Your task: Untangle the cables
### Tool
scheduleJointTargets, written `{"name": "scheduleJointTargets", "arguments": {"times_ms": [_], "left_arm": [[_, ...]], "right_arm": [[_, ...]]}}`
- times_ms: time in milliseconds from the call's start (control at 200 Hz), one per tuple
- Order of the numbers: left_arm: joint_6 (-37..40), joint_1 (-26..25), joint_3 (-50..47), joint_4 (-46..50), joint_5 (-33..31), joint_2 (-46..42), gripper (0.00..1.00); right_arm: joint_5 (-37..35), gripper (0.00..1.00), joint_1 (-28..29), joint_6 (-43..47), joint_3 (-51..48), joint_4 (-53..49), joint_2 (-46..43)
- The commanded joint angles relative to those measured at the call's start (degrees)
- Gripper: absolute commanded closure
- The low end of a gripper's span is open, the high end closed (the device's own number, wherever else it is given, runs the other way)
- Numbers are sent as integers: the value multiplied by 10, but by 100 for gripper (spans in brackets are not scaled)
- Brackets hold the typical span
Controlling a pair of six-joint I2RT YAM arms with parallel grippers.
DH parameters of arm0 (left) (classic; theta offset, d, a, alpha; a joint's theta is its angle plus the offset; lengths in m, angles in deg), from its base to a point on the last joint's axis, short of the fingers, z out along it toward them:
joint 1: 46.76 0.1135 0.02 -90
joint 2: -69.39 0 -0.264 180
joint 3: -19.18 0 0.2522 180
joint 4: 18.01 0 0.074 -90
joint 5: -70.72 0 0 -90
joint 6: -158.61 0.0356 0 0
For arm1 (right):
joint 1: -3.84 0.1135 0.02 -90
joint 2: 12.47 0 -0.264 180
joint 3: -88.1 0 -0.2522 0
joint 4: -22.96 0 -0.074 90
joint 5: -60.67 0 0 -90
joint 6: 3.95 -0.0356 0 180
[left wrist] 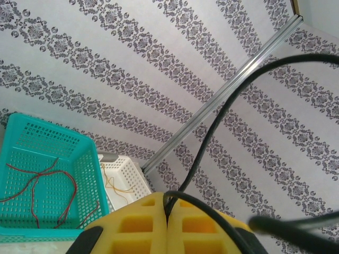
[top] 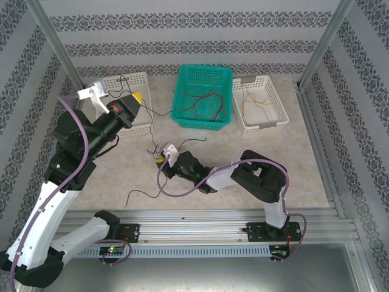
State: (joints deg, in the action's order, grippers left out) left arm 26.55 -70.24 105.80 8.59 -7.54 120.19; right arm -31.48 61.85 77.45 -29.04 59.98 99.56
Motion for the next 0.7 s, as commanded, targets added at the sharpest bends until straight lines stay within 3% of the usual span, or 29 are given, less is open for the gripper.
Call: {"name": "scheduleJointTargets", "arguments": {"times_ms": [0,330,694], "left_arm": [[22,7,38,18,-10,-4,100],[192,8,237,152,-89,54,100],[331,8,368,176,-172,139,100]], "right_arm": [[-22,99,5,-7,0,-5,4],[-85,100,-13,-61,-71,-79,-28],[-102,100,-37,-117,-132,-48,-34]]}}
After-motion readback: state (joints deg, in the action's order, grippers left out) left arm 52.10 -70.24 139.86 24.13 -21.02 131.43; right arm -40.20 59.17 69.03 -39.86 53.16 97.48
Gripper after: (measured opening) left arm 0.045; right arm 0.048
